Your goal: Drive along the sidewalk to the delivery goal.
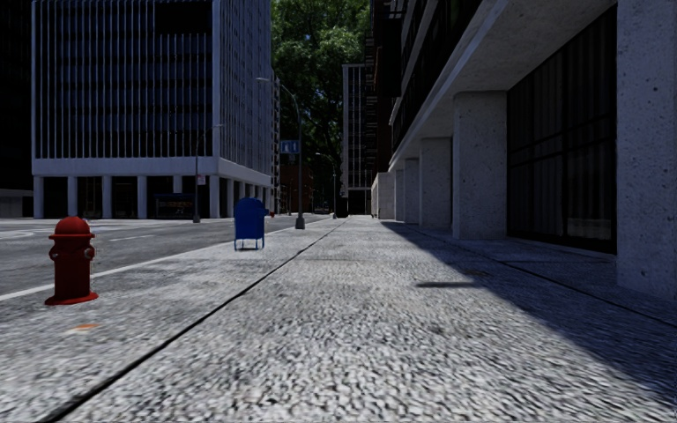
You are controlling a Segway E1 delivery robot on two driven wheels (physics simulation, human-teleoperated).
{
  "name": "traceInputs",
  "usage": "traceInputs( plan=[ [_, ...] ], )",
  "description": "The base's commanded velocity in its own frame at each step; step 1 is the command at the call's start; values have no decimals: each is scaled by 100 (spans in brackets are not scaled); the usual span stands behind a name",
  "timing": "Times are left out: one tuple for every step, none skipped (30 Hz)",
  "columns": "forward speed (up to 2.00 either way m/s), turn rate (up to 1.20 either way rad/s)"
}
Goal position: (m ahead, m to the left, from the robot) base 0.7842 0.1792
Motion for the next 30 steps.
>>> traceInputs(
  plan=[
    [197, -24],
    [197, -28],
    [197, -32],
    [197, -44],
    [197, -44],
    [197, -49],
    [197, -46],
    [197, -24],
    [197, -2],
    [197, -2],
    [197, 0],
    [197, 0],
    [197, 0],
    [197, 0],
    [197, 0],
    [191, 0],
    [172, 0],
    [172, 0],
    [-7, 0],
    [0, 0],
    [0, 0],
    [0, 0],
    [0, 0],
    [0, 0],
    [0, 0],
    [0, 0],
    [0, 0],
    [0, 0],
    [0, 0],
    [0, 0]
  ],
)
